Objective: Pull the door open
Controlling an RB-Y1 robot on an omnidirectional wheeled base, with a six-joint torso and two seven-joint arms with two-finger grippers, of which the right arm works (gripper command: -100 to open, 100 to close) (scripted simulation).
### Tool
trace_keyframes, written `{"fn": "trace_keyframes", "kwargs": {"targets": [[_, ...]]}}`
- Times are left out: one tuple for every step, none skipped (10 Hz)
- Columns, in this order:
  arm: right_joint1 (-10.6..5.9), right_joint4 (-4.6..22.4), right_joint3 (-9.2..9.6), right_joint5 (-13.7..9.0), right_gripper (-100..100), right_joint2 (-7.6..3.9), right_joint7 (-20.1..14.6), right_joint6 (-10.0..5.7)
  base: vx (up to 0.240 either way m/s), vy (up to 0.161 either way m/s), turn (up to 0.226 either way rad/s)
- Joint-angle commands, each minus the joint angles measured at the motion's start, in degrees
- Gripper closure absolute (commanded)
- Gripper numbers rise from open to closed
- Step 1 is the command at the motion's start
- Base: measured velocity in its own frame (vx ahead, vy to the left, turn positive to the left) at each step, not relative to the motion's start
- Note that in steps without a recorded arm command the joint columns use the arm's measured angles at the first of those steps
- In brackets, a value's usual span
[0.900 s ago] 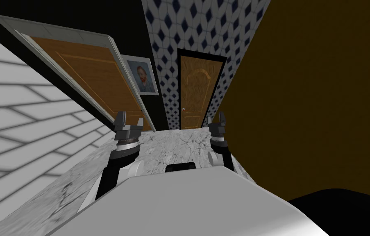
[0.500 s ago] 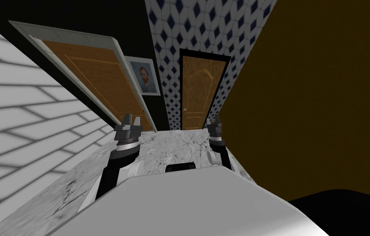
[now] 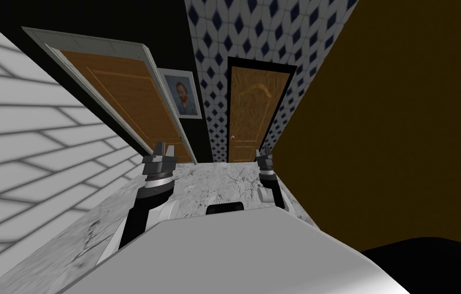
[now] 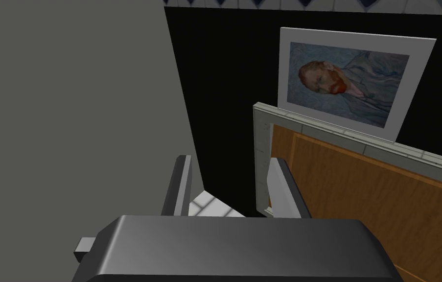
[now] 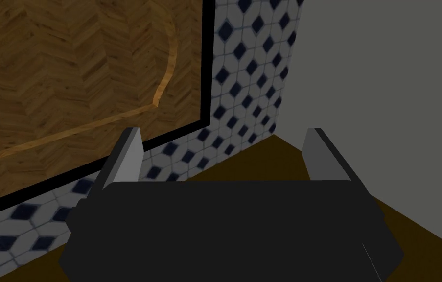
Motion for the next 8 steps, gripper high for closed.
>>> {"fn": "trace_keyframes", "kwargs": {"targets": [[-0.71,2.36,-0.45,-0.43,-100,-0.48,-0.01,-0.53,0.075,0.006,0.079],[-1.25,3.83,-0.77,-0.71,-100,-0.79,-0.02,-0.74,0.084,0.001,0.081],[-1.78,5.30,-1.09,-0.98,-100,-1.10,-0.04,-0.96,0.083,0.005,0.073],[-2.36,6.86,-1.42,-1.27,-100,-1.42,-0.05,-1.20,0.078,0.006,0.086],[-2.98,8.57,-1.79,-1.59,-100,-1.77,-0.06,-1.45,0.085,-0.003,0.106],[-3.61,10.28,-2.16,-1.91,-100,-2.11,-0.07,-1.70,0.106,-0.004,0.080],[-4.24,11.78,-2.53,-2.23,-100,-2.45,-0.08,-1.96,0.106,-0.003,0.104],[-4.24,11.99,-2.53,-2.23,-100,-2.45,-0.08,-1.96,0.060,-0.001,0.020]]}}
